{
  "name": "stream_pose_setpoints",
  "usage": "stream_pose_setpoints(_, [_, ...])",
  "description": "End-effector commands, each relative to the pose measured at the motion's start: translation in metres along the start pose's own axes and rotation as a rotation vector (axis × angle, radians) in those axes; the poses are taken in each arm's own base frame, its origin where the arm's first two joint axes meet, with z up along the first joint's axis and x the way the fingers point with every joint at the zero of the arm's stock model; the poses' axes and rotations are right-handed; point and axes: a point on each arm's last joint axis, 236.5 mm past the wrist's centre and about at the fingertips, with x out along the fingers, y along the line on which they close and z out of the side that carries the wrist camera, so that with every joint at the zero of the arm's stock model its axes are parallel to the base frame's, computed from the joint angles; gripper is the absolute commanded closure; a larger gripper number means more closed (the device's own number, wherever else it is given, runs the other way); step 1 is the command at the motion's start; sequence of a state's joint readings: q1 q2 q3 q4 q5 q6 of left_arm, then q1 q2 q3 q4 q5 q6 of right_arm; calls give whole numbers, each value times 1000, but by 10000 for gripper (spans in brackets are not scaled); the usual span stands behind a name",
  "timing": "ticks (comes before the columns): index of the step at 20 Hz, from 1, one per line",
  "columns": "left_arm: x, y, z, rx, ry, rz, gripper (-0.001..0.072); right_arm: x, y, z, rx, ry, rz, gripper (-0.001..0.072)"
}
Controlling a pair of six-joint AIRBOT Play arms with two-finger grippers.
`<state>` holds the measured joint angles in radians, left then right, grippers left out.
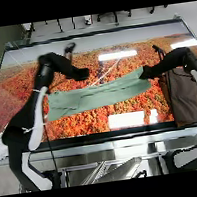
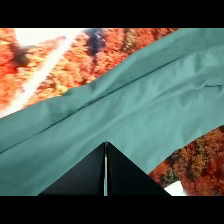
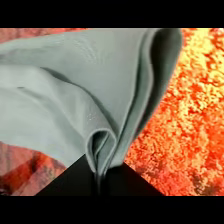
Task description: Fold the shirts.
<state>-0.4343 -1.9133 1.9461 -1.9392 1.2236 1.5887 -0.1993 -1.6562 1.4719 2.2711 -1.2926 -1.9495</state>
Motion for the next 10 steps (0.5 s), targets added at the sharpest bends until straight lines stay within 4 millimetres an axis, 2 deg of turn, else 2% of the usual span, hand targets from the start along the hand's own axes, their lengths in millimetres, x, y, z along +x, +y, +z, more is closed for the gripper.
stream_pose_setpoints(1, [96,-69,-25,108,28,-45,685,-79,54,1,-107,-74,13,696])
stream_pose_setpoints(4, [146,-113,-55,143,97,-71,685,-128,88,0,-196,-147,-4,697])
stream_pose_setpoints(6, [160,-131,-63,169,110,-86,685,-153,104,2,-235,-203,-20,697])
stream_pose_setpoints(8, [161,-139,-58,137,72,-101,685,-159,110,-4,-233,-197,-17,696])
stream_pose_setpoints(10, [144,-146,-54,62,74,-173,685,-154,109,-10,-213,-160,-10,696])
